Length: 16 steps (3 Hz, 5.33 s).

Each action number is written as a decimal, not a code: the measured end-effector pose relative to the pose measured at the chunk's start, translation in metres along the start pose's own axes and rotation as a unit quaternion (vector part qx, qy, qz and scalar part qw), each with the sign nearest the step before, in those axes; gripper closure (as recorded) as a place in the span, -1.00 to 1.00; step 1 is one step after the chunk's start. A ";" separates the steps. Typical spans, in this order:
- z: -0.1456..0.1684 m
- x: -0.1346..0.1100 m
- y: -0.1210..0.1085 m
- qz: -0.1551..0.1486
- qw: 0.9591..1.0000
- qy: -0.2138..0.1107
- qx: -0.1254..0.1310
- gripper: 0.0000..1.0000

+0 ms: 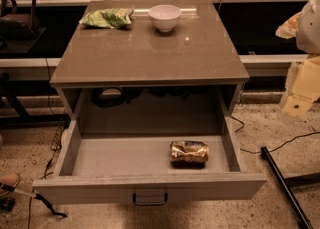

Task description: Pick orange can from top drawer and place on counter

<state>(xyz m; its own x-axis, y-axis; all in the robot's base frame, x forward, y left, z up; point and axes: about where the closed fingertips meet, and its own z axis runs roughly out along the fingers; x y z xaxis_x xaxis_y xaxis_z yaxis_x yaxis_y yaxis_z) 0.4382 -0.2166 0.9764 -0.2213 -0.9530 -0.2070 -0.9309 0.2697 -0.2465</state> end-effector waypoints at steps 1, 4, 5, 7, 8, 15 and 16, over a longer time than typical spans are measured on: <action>0.000 0.000 0.000 0.000 1.000 -0.001 0.001 -1.00; 0.219 -0.040 -0.009 0.020 0.993 -0.071 -0.095 -1.00; 0.219 -0.040 -0.009 0.020 0.993 -0.071 -0.095 -1.00; 0.292 -0.044 0.014 0.019 0.990 -0.076 -0.114 -1.00; 0.328 -0.053 0.023 0.020 0.990 -0.082 -0.115 -1.00; 0.243 0.010 -0.017 0.080 0.983 -0.163 -0.018 1.00; 0.222 -0.007 -0.036 0.068 0.979 -0.191 -0.001 1.00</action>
Offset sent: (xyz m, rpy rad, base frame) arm 0.0571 0.0164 -0.1186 0.2127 0.0594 0.0221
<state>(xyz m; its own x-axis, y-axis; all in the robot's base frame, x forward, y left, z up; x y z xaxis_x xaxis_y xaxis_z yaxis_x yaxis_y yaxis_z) 0.5375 -0.1890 0.7767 -0.2195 -0.7871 -0.5764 -0.9009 0.3903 -0.1899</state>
